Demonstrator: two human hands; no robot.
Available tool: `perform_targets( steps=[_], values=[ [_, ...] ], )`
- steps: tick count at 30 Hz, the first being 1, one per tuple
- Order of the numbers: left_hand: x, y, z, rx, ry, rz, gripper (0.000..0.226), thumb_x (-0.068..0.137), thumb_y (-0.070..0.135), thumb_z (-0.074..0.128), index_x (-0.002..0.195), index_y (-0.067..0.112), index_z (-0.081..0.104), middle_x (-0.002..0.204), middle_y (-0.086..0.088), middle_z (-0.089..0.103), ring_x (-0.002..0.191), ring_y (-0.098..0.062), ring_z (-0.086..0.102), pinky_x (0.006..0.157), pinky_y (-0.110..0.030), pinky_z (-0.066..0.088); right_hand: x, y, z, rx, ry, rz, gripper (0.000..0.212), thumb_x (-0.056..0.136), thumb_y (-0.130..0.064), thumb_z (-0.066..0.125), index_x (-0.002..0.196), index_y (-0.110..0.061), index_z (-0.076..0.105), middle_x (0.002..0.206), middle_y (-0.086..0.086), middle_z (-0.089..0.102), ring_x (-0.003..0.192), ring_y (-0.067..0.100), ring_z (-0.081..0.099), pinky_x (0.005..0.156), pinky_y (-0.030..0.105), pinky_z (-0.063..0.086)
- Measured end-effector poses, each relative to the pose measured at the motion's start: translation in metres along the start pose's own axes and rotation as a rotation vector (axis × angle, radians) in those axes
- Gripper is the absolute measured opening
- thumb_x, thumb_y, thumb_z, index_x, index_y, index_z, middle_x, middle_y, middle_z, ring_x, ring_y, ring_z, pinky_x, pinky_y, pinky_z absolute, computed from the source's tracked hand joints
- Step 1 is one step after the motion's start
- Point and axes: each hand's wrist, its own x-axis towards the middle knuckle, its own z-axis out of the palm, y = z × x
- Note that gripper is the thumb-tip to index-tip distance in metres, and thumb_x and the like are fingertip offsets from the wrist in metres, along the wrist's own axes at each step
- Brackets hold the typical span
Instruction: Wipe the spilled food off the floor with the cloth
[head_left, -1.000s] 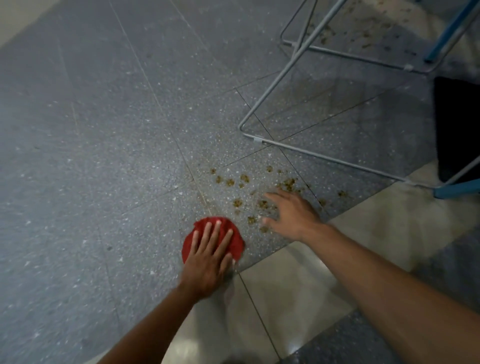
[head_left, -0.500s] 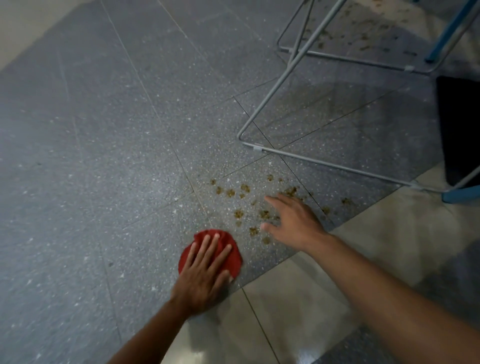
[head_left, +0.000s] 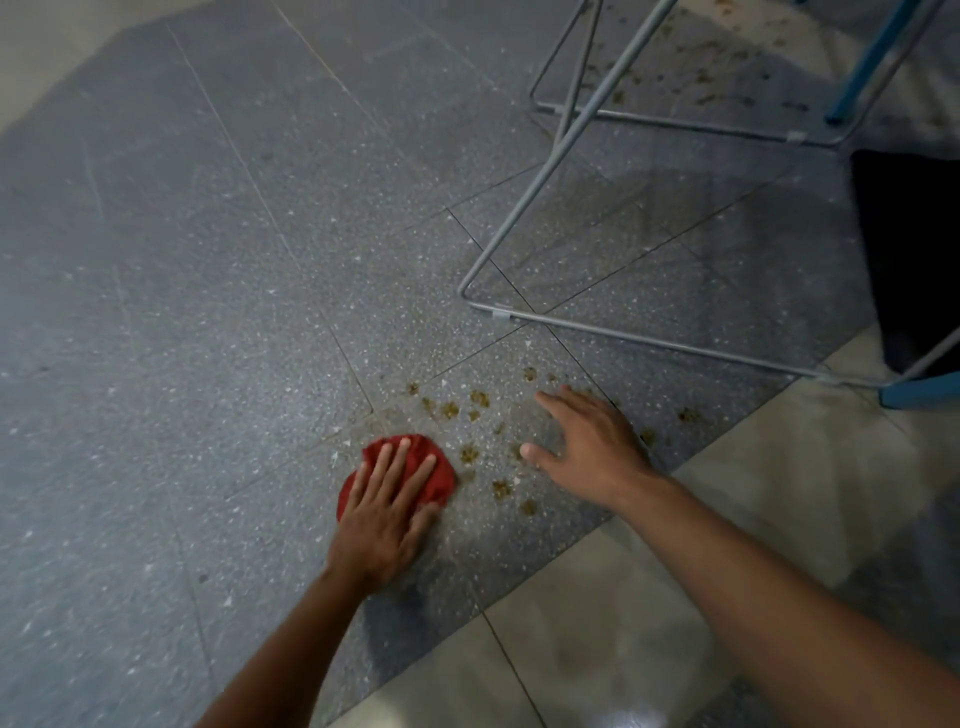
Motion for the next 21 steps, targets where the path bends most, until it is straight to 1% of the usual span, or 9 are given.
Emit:
perform_targets(
  steps=[1, 3, 5, 7, 9, 12, 14, 17, 21],
  values=[
    [0.004, -0.015, -0.007, 0.006, -0.006, -0.016, 0.067, 0.109, 0.067, 0.013, 0.171, 0.042, 0.003, 0.180, 0.001, -0.010, 0.167, -0.025, -0.010, 0.134, -0.046, -0.011, 0.002, 0.003, -0.002, 0.008, 0.012, 0.010, 0.081, 0.093, -0.065, 0.056, 0.160, -0.035, 0.022, 0.170, 0.001, 0.016, 0.155, 0.026, 0.015, 0.125, 0.048, 0.020],
    [0.032, -0.031, -0.025, 0.008, 0.029, -0.126, 0.068, 0.109, 0.066, 0.014, 0.171, 0.039, 0.003, 0.179, -0.002, -0.013, 0.166, -0.028, -0.014, 0.132, -0.047, -0.013, 0.007, 0.007, -0.005, 0.014, 0.014, 0.035, 0.081, 0.093, -0.067, 0.054, 0.160, -0.036, 0.022, 0.170, 0.000, 0.016, 0.155, 0.026, 0.015, 0.125, 0.048, 0.020],
    [0.077, -0.027, -0.038, -0.041, 0.069, -0.274, 0.069, 0.112, 0.063, 0.018, 0.172, 0.033, 0.002, 0.179, -0.008, -0.015, 0.164, -0.034, -0.019, 0.132, -0.052, -0.013, 0.011, 0.009, -0.002, -0.002, 0.005, 0.052, 0.081, 0.093, -0.068, 0.052, 0.160, -0.036, 0.021, 0.170, 0.000, 0.014, 0.155, 0.026, 0.015, 0.125, 0.048, 0.020],
    [0.116, -0.007, -0.041, -0.049, 0.081, -0.359, 0.071, 0.112, 0.059, 0.017, 0.172, 0.026, -0.001, 0.178, -0.013, -0.016, 0.163, -0.038, -0.020, 0.132, -0.056, -0.012, 0.012, 0.008, 0.003, -0.012, -0.004, 0.060, 0.081, 0.094, -0.069, 0.051, 0.161, -0.034, 0.021, 0.170, 0.001, 0.013, 0.156, 0.027, 0.014, 0.125, 0.048, 0.019],
    [0.129, 0.014, -0.037, -0.050, 0.095, -0.306, 0.069, 0.113, 0.057, 0.013, 0.172, 0.026, -0.003, 0.178, -0.013, -0.017, 0.163, -0.037, -0.020, 0.132, -0.057, -0.010, 0.011, 0.005, 0.007, -0.008, -0.020, 0.057, 0.081, 0.094, -0.069, 0.050, 0.161, -0.033, 0.021, 0.170, 0.002, 0.012, 0.156, 0.027, 0.011, 0.126, 0.048, 0.017],
    [0.095, 0.018, -0.020, 0.032, 0.079, -0.011, 0.066, 0.113, 0.057, 0.012, 0.172, 0.031, 0.002, 0.179, -0.007, -0.011, 0.165, -0.031, -0.017, 0.134, -0.056, -0.004, 0.011, 0.002, 0.004, -0.005, -0.028, 0.042, 0.081, 0.094, -0.069, 0.050, 0.161, -0.036, 0.018, 0.171, 0.001, 0.010, 0.156, 0.028, 0.009, 0.125, 0.050, 0.016],
    [0.067, -0.003, -0.016, 0.058, 0.037, 0.091, 0.064, 0.112, 0.058, 0.015, 0.172, 0.035, 0.007, 0.180, -0.005, -0.005, 0.166, -0.027, -0.013, 0.135, -0.056, 0.002, 0.013, 0.004, -0.002, -0.007, -0.011, 0.036, 0.081, 0.094, -0.068, 0.051, 0.161, -0.037, 0.018, 0.171, 0.000, 0.011, 0.156, 0.028, 0.009, 0.125, 0.050, 0.016],
    [0.076, -0.026, -0.031, 0.046, 0.051, -0.049, 0.067, 0.110, 0.061, 0.012, 0.171, 0.035, 0.008, 0.180, -0.003, -0.005, 0.166, -0.026, -0.014, 0.135, -0.053, -0.001, 0.013, 0.011, -0.007, -0.016, 0.014, 0.025, 0.080, 0.094, -0.069, 0.050, 0.160, -0.038, 0.018, 0.170, -0.001, 0.012, 0.156, 0.027, 0.010, 0.125, 0.049, 0.017],
    [0.132, 0.002, -0.043, -0.042, 0.115, -0.243, 0.073, 0.107, 0.060, 0.003, 0.172, 0.028, -0.001, 0.178, -0.009, -0.014, 0.164, -0.032, -0.020, 0.133, -0.051, -0.012, 0.010, 0.014, 0.004, -0.032, -0.015, 0.047, 0.082, 0.093, -0.070, 0.050, 0.161, -0.037, 0.017, 0.171, 0.000, 0.011, 0.157, 0.026, 0.009, 0.125, 0.049, 0.017]
  ],
)
